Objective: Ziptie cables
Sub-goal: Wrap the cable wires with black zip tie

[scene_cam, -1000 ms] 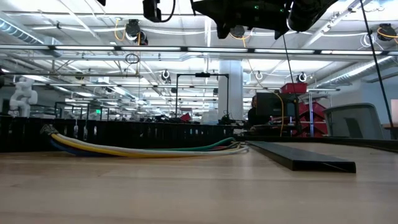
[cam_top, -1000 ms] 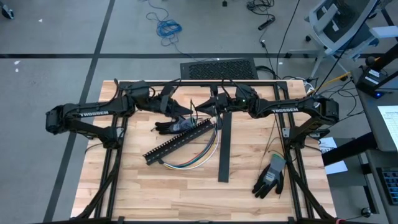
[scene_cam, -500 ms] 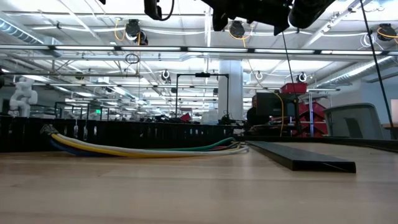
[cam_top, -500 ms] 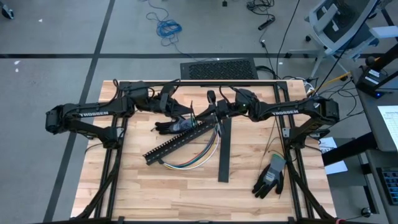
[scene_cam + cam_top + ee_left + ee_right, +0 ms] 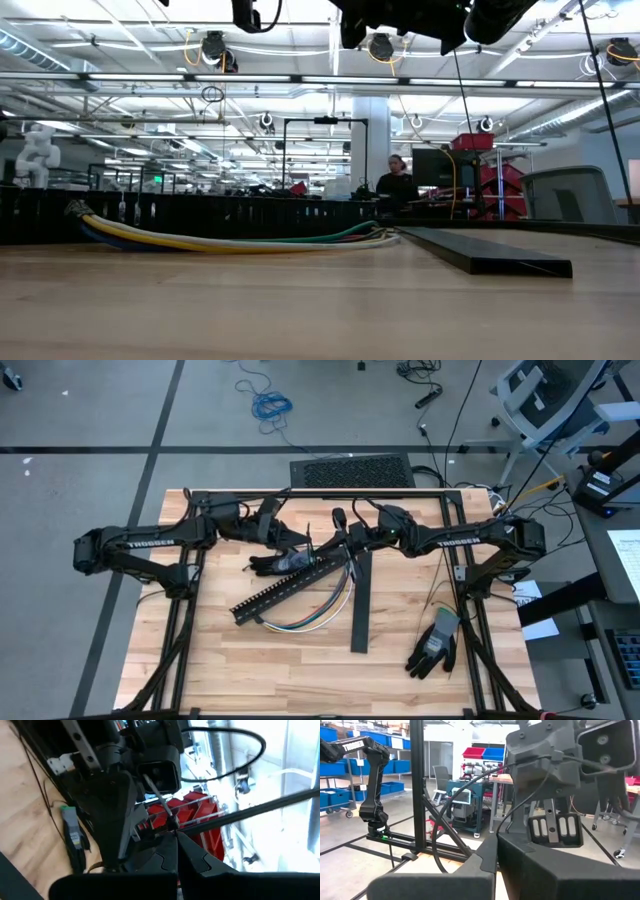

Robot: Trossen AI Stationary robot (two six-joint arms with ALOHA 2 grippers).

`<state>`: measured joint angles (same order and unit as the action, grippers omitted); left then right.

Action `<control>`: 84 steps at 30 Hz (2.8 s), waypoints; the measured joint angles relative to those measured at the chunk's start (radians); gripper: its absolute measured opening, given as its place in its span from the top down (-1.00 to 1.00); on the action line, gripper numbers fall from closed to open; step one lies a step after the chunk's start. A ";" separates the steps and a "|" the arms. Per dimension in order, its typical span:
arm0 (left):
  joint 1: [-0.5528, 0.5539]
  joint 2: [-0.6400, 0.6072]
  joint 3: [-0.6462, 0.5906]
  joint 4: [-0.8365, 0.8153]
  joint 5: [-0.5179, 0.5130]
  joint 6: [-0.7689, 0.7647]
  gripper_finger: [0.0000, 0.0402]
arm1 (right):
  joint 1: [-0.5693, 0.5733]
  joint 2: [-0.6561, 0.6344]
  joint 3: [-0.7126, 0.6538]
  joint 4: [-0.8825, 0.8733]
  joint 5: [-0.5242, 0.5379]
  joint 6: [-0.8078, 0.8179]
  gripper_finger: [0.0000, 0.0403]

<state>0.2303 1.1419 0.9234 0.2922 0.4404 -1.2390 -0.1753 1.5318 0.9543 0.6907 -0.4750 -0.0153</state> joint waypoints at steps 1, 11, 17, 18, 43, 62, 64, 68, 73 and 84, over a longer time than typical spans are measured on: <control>-0.004 0.000 0.000 0.000 -0.001 0.024 0.99 | -0.001 0.000 0.000 -0.001 0.000 0.000 1.00; -0.001 0.000 0.000 -0.003 -0.004 0.042 0.63 | -0.005 0.000 0.000 0.001 0.001 0.000 1.00; -0.001 0.000 0.000 -0.003 -0.001 0.042 0.44 | -0.015 0.000 0.000 0.001 0.002 0.004 1.00; -0.001 0.000 0.000 -0.003 0.006 0.042 0.42 | -0.015 0.000 0.000 0.002 0.003 0.004 1.00; 0.009 -0.001 0.000 -0.003 0.035 0.099 0.34 | -0.021 0.000 0.000 0.005 0.008 0.008 1.00; 0.102 -0.149 0.000 -0.157 -0.056 0.359 0.34 | -0.074 0.000 0.000 0.088 0.036 0.040 1.00; 0.105 -0.149 0.000 -0.181 -0.119 0.452 0.34 | -0.075 0.000 0.000 0.090 0.068 0.062 1.00; 0.102 -0.121 0.000 -0.132 -0.157 0.546 0.34 | -0.075 0.000 0.000 0.070 0.196 0.180 1.00; 0.101 -0.102 0.000 -0.087 -0.155 0.545 0.34 | -0.073 0.000 0.000 0.027 0.251 0.215 1.00; 0.101 -0.046 0.000 -0.045 -0.150 0.538 0.34 | -0.051 0.000 0.000 0.011 0.267 0.238 1.00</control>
<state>0.3313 1.0955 0.9237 0.2471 0.2909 -0.7013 -0.2260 1.5318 0.9543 0.7014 -0.2085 0.2226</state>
